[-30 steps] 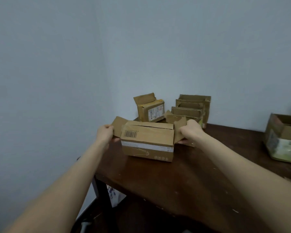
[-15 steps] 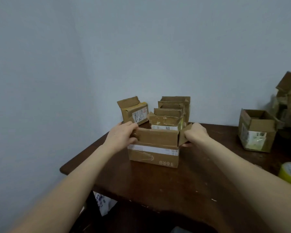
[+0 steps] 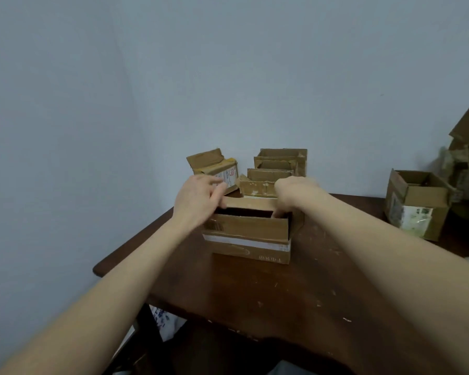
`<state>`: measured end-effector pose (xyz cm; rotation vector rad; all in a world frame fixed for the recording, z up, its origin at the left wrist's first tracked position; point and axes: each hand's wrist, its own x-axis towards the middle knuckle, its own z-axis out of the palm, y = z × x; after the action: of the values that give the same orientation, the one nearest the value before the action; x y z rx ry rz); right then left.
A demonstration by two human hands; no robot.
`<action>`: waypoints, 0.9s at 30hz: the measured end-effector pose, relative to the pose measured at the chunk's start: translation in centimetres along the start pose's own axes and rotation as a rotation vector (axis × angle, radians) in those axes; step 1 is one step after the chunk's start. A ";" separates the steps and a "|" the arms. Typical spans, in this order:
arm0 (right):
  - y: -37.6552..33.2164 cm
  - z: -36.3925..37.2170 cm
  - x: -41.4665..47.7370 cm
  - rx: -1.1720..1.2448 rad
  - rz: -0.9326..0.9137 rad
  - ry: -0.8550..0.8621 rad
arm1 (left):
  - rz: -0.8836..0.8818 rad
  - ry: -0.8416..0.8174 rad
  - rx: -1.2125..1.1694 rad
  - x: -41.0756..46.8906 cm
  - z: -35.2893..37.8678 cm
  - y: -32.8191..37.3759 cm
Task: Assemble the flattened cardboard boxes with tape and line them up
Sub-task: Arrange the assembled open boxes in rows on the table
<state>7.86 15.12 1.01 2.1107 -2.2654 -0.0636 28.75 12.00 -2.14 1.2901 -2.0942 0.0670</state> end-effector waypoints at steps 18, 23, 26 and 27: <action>3.8 4.4 5.6 0.539 0.197 0.080 | -0.421 -0.644 -0.168 -0.1 1.9 -3.6; 5.0 5.0 4.5 0.759 0.251 0.146 | -0.449 -0.237 -0.296 0.3 2.1 -2.6; 5.5 4.2 3.1 0.820 0.220 0.129 | -0.510 -0.004 -0.266 1.2 2.1 -1.2; 5.6 3.6 2.6 0.835 0.199 0.153 | -0.515 0.006 -0.243 1.7 2.0 -0.9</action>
<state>1.90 12.94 -2.26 2.0156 -2.6577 1.1923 28.03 9.50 -2.99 1.6227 -1.6446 -0.3940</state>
